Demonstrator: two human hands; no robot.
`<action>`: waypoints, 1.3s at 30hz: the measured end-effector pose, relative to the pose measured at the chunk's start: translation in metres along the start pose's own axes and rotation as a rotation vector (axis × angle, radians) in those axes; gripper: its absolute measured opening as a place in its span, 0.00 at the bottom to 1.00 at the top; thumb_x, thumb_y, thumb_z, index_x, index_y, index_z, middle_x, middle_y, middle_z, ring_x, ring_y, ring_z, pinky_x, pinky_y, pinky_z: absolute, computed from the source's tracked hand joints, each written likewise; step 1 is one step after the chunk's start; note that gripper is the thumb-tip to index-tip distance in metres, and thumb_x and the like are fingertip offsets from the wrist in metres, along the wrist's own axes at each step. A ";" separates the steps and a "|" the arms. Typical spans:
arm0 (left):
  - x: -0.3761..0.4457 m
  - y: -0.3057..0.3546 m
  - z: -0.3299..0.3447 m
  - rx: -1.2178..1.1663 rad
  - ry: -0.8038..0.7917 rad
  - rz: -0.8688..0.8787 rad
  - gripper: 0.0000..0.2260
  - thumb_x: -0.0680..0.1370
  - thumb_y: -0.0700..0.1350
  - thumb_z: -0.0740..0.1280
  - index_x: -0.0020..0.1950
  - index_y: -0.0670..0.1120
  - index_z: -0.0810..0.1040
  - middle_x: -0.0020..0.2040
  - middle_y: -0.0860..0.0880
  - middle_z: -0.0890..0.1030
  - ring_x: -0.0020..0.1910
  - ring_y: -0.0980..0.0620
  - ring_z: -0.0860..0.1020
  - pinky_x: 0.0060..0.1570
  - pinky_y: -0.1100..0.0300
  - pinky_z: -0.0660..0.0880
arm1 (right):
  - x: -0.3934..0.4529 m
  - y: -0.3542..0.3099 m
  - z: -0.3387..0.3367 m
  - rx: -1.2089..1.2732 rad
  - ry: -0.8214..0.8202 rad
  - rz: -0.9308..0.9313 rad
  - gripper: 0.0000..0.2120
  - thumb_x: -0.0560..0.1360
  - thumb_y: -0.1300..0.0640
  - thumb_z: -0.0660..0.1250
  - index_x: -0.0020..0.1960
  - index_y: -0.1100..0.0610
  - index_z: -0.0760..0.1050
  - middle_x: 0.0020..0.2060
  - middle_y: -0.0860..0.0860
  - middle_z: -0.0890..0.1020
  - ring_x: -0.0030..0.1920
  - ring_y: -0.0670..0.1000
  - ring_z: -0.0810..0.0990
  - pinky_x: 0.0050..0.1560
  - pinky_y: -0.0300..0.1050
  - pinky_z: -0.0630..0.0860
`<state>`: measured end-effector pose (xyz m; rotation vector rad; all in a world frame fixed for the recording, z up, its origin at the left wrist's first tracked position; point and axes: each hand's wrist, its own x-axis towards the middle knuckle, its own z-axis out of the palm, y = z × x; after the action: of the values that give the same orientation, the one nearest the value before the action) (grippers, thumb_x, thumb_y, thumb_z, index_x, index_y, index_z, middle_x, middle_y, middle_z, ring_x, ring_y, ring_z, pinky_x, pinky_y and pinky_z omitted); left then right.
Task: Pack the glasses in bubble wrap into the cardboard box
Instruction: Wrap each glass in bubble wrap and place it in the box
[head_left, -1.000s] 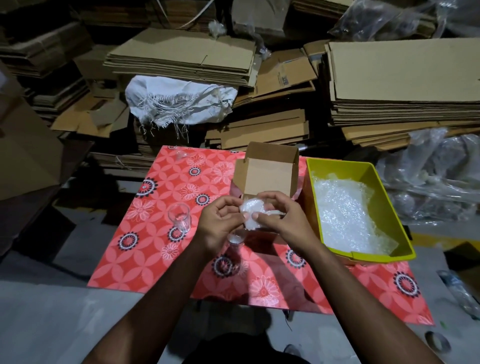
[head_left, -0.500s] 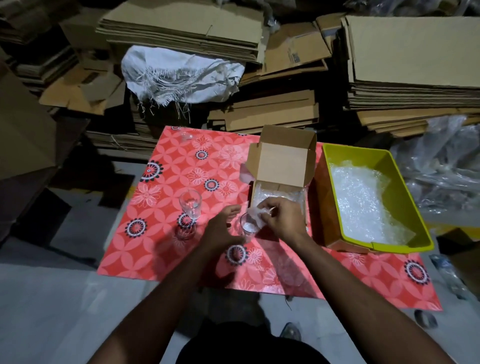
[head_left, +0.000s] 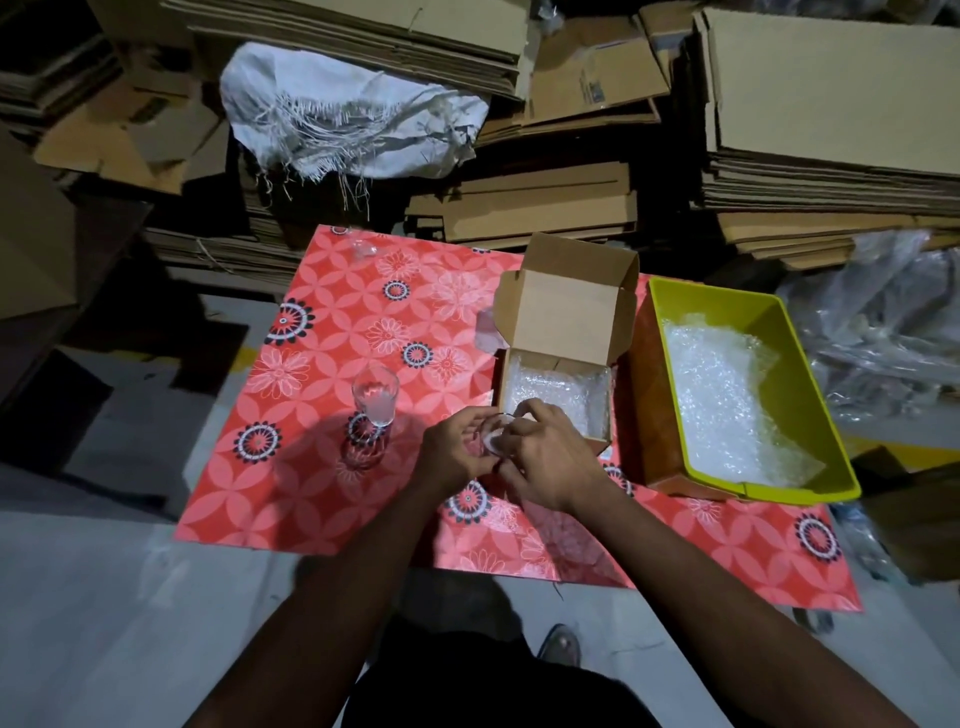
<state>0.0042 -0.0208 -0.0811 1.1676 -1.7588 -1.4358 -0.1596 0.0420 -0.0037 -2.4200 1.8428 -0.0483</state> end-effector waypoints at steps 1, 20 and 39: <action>0.000 -0.001 0.000 0.001 -0.001 0.007 0.30 0.62 0.45 0.80 0.63 0.52 0.80 0.54 0.54 0.85 0.54 0.57 0.83 0.58 0.50 0.80 | -0.004 0.002 0.000 -0.025 0.021 0.006 0.18 0.72 0.44 0.58 0.53 0.51 0.80 0.48 0.48 0.84 0.62 0.55 0.72 0.62 0.53 0.69; -0.005 0.003 -0.001 0.029 -0.004 0.029 0.34 0.62 0.39 0.78 0.59 0.69 0.77 0.55 0.59 0.85 0.56 0.59 0.82 0.59 0.51 0.80 | -0.011 -0.008 -0.001 -0.008 -0.025 0.005 0.23 0.77 0.36 0.50 0.58 0.48 0.76 0.55 0.47 0.84 0.69 0.51 0.72 0.74 0.57 0.51; -0.001 0.004 -0.004 0.071 -0.017 -0.057 0.30 0.63 0.37 0.77 0.60 0.60 0.80 0.54 0.59 0.85 0.54 0.59 0.83 0.58 0.51 0.80 | 0.005 -0.006 0.001 0.048 -0.148 0.046 0.32 0.80 0.34 0.41 0.43 0.52 0.78 0.34 0.50 0.81 0.44 0.49 0.82 0.74 0.67 0.50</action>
<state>0.0066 -0.0218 -0.0764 1.2557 -1.8145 -1.4300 -0.1523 0.0393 -0.0039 -2.2814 1.8105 0.0868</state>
